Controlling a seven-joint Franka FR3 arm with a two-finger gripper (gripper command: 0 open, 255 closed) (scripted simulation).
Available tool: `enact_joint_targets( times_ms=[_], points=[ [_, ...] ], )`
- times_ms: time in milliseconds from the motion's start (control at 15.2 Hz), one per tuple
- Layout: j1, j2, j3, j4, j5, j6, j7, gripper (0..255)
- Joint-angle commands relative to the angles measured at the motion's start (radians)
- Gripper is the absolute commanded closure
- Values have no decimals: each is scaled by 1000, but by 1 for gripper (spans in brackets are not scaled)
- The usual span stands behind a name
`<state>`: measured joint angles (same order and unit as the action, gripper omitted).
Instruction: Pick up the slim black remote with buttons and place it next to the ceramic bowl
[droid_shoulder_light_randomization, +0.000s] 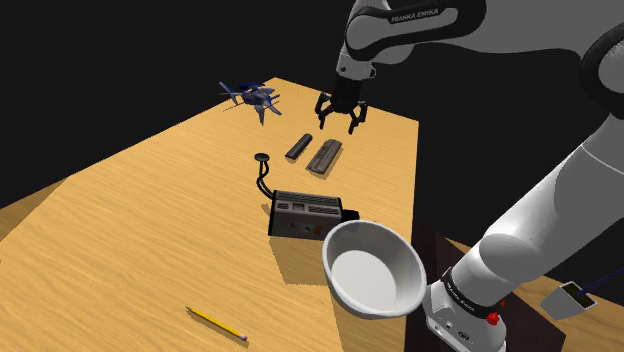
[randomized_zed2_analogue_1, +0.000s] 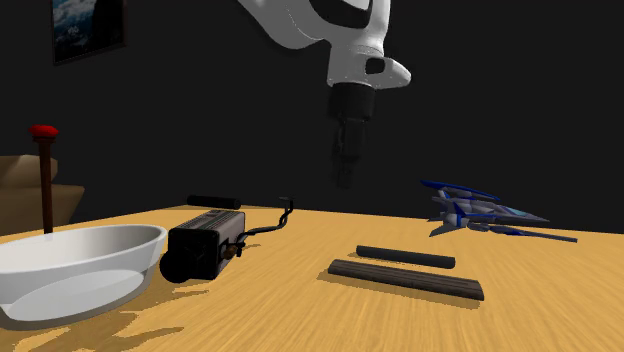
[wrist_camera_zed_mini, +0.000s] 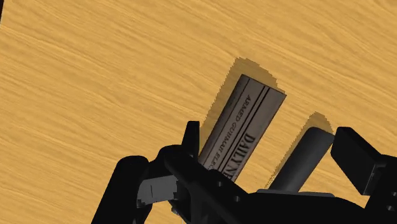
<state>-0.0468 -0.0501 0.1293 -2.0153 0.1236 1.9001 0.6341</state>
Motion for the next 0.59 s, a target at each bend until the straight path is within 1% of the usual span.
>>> enact_joint_targets(
  times_ms=[0,528],
  points=[
    [-2,78,1,52,5,22,53,0],
    [2,396,-18,327,26,51,235,0]
  ],
)
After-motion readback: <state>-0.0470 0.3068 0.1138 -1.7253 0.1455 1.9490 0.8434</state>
